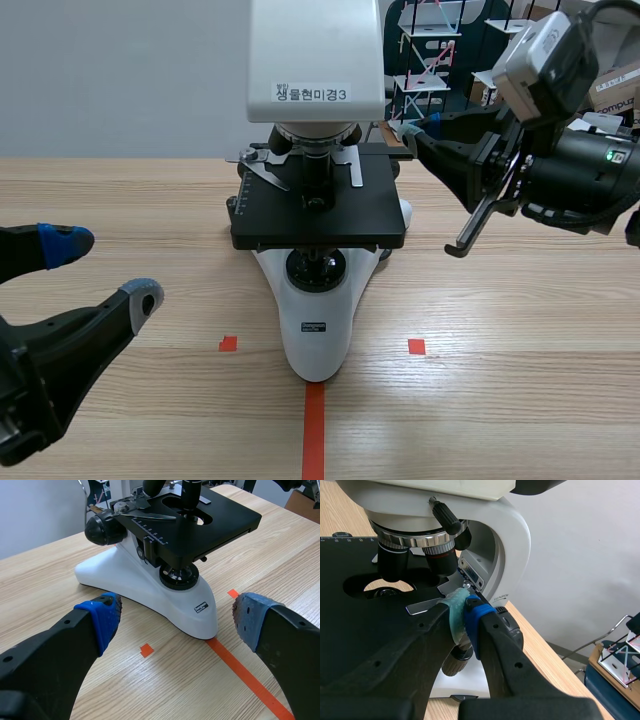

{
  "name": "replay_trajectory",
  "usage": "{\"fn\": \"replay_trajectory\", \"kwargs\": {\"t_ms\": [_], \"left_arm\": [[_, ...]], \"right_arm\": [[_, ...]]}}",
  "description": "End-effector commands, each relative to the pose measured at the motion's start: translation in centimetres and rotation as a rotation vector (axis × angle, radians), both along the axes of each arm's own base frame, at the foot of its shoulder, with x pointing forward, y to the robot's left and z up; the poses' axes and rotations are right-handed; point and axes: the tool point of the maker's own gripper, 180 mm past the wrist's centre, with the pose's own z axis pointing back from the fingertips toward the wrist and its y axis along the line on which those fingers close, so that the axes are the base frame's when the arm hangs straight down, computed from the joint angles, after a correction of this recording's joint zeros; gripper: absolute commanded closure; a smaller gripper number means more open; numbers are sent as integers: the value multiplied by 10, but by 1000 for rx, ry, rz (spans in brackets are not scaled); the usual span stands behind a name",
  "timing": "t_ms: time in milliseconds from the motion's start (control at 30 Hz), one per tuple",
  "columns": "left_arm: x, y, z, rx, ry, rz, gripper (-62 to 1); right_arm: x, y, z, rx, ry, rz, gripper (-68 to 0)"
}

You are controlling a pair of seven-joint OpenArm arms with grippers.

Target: Return to the home posture

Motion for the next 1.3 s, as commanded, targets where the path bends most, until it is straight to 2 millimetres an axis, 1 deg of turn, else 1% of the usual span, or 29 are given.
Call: {"fn": "replay_trajectory", "kwargs": {"t_ms": [0,800,867,933,1000,1100,1167,1267], "left_arm": [[0,-2,4,-16,-10,-2,-478],[0,-2,4,-16,-10,-2,-478],[0,-2,4,-16,-10,-2,-478],[0,-2,4,-16,-10,-2,-478],[0,-2,4,-16,-11,-2,-478],[0,-2,4,-16,-10,-2,-478],[0,-2,4,-16,-10,-2,-478],[0,-2,4,-16,-10,-2,-478]], "right_arm": [[5,-3,16,19,-46,-8,2],[5,-3,15,19,-45,-8,2],[5,-4,14,19,-42,-10,-9],[4,-5,12,20,-40,-22,-38],[3,-8,9,27,-44,-46,-97],[-4,-13,7,47,-59,-85,-244],[-12,-18,5,63,-59,-109,-326],[-26,-28,0,91,-46,-161,-387]]}}
